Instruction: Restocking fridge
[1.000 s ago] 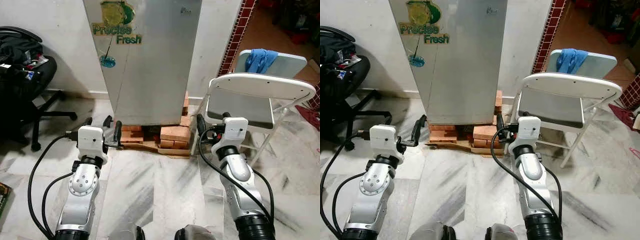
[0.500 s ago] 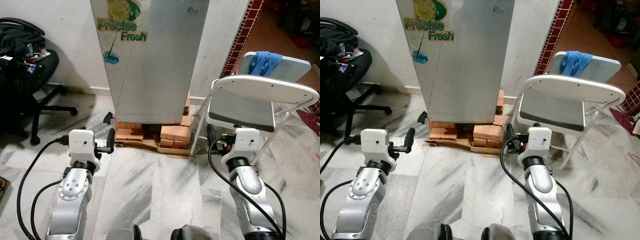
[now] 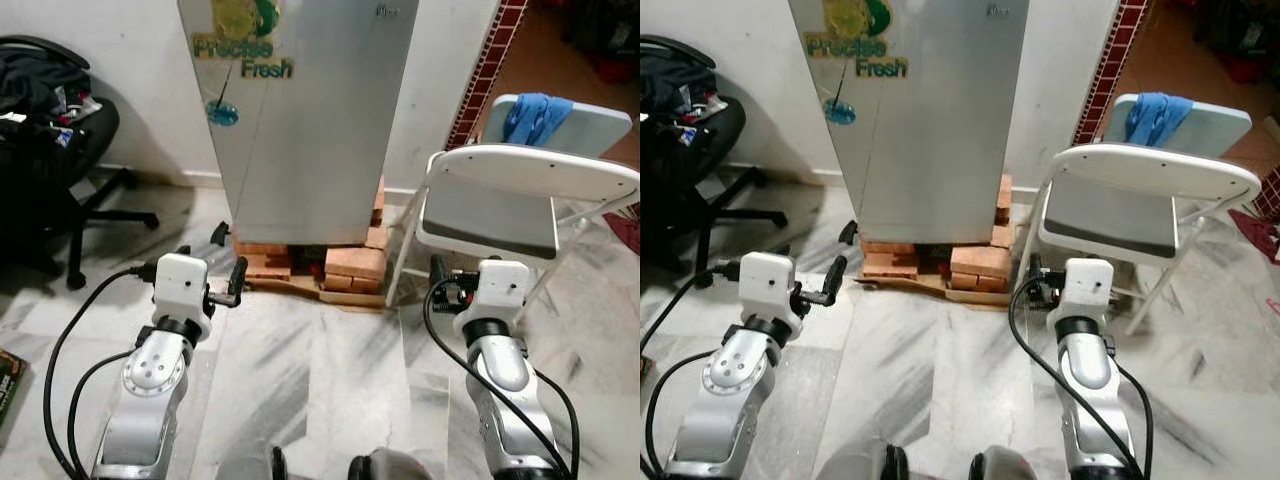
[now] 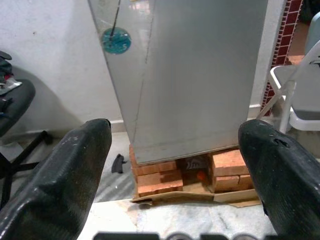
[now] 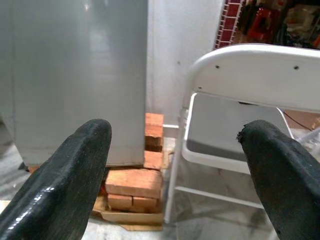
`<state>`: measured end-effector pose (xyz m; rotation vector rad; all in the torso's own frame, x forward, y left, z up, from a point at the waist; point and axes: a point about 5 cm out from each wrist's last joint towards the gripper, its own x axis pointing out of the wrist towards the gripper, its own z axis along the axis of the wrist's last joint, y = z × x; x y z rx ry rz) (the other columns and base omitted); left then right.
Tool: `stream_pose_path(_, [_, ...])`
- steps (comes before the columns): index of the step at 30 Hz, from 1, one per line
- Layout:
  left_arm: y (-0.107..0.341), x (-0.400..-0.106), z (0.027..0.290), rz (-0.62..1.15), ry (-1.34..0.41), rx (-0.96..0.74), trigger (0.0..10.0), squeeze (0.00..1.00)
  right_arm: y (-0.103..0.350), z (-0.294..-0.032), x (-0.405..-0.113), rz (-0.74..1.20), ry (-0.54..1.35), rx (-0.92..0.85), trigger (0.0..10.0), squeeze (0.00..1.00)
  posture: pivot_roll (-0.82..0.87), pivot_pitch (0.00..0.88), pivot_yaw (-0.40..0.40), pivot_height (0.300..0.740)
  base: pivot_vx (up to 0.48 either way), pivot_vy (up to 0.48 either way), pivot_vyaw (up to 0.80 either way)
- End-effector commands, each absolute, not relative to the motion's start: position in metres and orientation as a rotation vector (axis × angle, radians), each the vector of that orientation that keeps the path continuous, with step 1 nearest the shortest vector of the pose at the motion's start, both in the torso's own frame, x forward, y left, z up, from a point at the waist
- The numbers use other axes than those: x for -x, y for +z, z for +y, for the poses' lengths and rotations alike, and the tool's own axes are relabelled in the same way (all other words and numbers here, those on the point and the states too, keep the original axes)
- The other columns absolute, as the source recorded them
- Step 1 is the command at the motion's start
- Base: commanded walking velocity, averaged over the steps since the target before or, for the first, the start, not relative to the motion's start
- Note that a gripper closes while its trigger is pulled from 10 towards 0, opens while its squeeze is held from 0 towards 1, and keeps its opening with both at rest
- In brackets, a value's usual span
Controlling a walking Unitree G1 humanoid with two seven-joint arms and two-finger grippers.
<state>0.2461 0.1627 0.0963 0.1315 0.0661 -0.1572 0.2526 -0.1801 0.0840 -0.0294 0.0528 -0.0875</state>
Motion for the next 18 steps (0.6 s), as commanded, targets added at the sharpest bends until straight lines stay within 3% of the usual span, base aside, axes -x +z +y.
stream_pose_path(1, [0.0961, -0.2456, 0.1696, 0.08, -0.14, -0.154, 10.0, 0.0, 0.078, -0.1789, -0.2517, 0.081, -0.098, -0.003, 10.0, 0.0, 0.0, 0.073, 0.022, 0.74, 0.0, 0.476, 0.0])
stream_pose_path(14, [0.1029, -0.2507, 0.1724, 0.038, -0.105, -0.121, 10.0, 0.0, 0.0796, -0.18, -0.2551, 0.075, -0.097, -0.017, 10.0, 0.0, 0.01, 0.09, 0.013, 0.74, 0.0, 0.48, -0.74])
stream_pose_path(18, [0.1046, -0.2517, 0.1731, 0.021, -0.082, -0.135, 10.0, 0.0, 0.0813, -0.1811, -0.2561, 0.067, -0.098, -0.013, 10.0, 0.0, 0.01, 0.094, 0.009, 0.74, 0.0, 0.48, 0.0])
